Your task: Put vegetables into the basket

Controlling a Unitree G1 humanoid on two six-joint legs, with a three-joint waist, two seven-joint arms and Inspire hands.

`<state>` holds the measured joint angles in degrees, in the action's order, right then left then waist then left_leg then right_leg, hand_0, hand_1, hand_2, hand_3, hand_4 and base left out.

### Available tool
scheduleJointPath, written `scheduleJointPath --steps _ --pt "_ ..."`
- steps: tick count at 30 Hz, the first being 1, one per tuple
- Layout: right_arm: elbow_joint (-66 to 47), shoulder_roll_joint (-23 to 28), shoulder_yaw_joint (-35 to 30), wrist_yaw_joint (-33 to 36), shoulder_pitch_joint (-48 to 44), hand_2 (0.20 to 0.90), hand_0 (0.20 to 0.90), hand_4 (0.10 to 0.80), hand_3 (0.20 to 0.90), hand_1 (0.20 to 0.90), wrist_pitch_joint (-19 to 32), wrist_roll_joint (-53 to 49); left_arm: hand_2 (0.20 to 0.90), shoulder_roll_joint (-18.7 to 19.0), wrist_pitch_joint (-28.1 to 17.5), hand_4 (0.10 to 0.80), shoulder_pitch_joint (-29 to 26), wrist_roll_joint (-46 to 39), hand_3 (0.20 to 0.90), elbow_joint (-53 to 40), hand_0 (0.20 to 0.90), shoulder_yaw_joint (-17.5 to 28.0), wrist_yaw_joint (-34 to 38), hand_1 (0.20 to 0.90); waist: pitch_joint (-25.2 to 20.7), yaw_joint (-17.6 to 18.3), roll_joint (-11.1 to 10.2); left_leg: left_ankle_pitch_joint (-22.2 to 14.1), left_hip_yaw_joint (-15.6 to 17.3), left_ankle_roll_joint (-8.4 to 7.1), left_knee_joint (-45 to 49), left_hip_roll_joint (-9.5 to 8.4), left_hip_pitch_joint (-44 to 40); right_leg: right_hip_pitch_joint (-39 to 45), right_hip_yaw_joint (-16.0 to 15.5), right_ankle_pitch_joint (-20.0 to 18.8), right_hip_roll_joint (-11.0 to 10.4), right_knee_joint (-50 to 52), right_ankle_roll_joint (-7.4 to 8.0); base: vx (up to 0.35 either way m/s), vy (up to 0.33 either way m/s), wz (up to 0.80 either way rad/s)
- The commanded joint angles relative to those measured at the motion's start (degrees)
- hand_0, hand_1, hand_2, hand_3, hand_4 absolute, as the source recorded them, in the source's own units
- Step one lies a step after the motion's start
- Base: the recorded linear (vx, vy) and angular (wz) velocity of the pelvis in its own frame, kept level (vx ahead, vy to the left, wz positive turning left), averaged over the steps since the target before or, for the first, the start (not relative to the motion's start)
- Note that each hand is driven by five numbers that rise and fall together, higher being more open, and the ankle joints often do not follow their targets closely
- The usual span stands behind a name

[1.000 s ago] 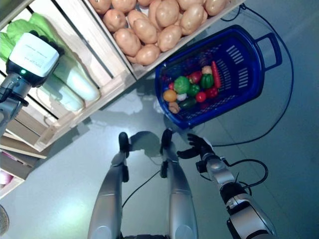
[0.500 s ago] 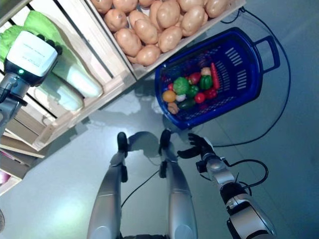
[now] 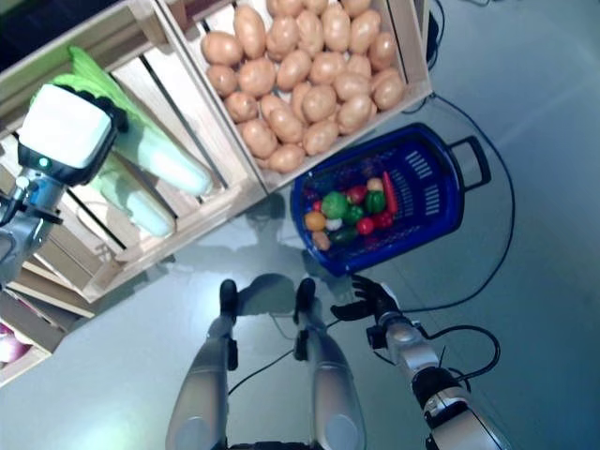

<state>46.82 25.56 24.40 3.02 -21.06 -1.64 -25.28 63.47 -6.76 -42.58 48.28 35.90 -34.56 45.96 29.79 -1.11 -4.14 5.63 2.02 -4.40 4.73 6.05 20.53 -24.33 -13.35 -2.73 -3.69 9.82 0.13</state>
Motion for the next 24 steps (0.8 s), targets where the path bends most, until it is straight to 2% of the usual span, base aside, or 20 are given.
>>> scheduleJointPath --steps 1,5,7,9,11,12,14,15,20,24 --pt "-3.8 2.4 -4.2 3.0 5.5 0.900 0.900 0.800 0.900 0.900 2.3 -2.4 0.300 1.5 0.6 0.400 -0.3 -8.9 0.300 -5.5 0.300 13.8 7.9 0.300 -1.7 -1.5 1.7 -0.6 0.1 -2.66 2.5 -0.67 0.8 8.5 -1.2 3.2 -4.3 -2.4 4.66 0.117 -0.027 0.05" --pt "-4.2 1.6 -5.8 2.9 8.9 0.900 0.900 0.800 0.900 0.900 3.2 -2.1 0.300 -1.6 -4.0 0.400 8.4 -17.8 0.300 -10.8 0.300 20.5 6.6 0.300 -3.4 -2.3 2.1 -0.1 -0.3 -2.83 -0.6 -0.63 -2.8 12.4 -1.8 2.8 -4.5 -5.0 5.06 0.120 -0.043 0.09" --pt "-5.2 0.1 -7.3 3.2 11.7 0.900 0.900 0.800 0.900 0.900 4.9 -1.2 0.300 -7.4 -9.1 0.400 16.6 -23.4 0.300 -14.9 0.300 27.1 4.4 0.300 -4.9 -3.0 2.1 0.2 -0.6 -3.01 -3.0 -0.69 -5.6 15.6 -2.5 2.2 -4.6 -7.4 5.53 0.146 -0.048 0.14" --pt "-6.7 -0.6 -8.3 3.5 13.8 0.900 0.900 0.800 0.900 0.900 5.2 -0.7 0.300 -11.2 -11.2 0.400 21.6 -26.3 0.300 -18.6 0.300 30.2 1.0 0.300 -6.0 -3.3 2.1 0.3 -0.7 -3.10 -4.2 -0.70 -7.2 17.7 -3.2 2.1 -4.6 -8.7 5.73 0.112 -0.025 0.07" --pt "-8.2 -1.4 -9.2 3.5 15.3 0.900 0.900 0.800 0.900 0.900 5.5 -0.2 0.300 -14.1 -12.0 0.400 24.4 -29.6 0.300 -20.9 0.300 31.0 -0.6 0.300 -6.7 -3.3 2.0 0.2 -0.8 -3.01 -4.8 -0.69 -8.4 19.0 -3.7 2.1 -4.7 -9.1 5.93 0.120 -0.029 0.23" --pt "-9.4 -1.8 -10.0 3.2 16.8 0.900 0.900 0.800 0.900 0.900 6.0 0.1 0.300 -17.3 -12.7 0.400 27.0 -31.3 0.300 -22.9 0.300 32.5 -3.2 0.300 -7.6 -3.5 1.9 0.3 -1.0 -2.96 -5.4 -0.57 -9.4 20.2 -4.0 2.0 -4.6 -9.6 6.00 0.151 -0.035 0.28" --pt "-10.9 -2.3 -10.5 3.3 18.1 0.900 0.900 0.800 0.900 0.900 6.4 0.3 0.300 -19.5 -13.5 0.400 29.4 -34.3 0.300 -24.4 0.300 33.4 -5.0 0.300 -8.4 -3.5 1.7 0.4 -1.1 -2.99 -5.8 -0.48 -10.3 21.2 -4.2 1.9 -4.6 -10.0 6.08 0.135 -0.032 0.18" --pt "-13.0 -2.3 -11.3 3.3 19.6 0.900 0.900 0.800 0.900 0.900 6.6 0.7 0.300 -22.3 -14.4 0.400 31.6 -38.1 0.300 -25.9 0.300 34.5 -8.2 0.300 -9.2 -3.6 1.6 0.3 -1.2 -2.99 -6.0 -0.37 -11.2 22.3 -4.6 1.8 -4.5 -10.4 6.06 0.129 -0.030 0.18" --pt "-16.9 -3.2 -12.9 3.5 23.1 0.900 0.900 0.800 0.900 0.900 6.3 2.0 0.300 -28.5 -15.1 0.400 36.4 -48.9 0.300 -27.9 0.300 35.3 -17.1 0.300 -11.7 -3.9 1.4 -0.1 -1.3 -2.60 -6.4 -0.19 -13.7 24.9 -5.2 1.9 -4.5 -10.9 6.03 0.131 -0.008 0.09" --pt "-17.6 -3.7 -13.2 2.9 24.3 0.900 0.900 0.800 0.900 0.900 6.5 2.4 0.300 -31.3 -13.2 0.400 38.0 -57.0 0.300 -29.0 0.300 35.7 -23.0 0.300 -13.1 -4.3 1.6 0.2 -1.4 -2.57 -7.5 -0.01 -15.2 26.9 -5.3 2.0 -4.3 -11.4 5.93 0.105 0.005 0.00"
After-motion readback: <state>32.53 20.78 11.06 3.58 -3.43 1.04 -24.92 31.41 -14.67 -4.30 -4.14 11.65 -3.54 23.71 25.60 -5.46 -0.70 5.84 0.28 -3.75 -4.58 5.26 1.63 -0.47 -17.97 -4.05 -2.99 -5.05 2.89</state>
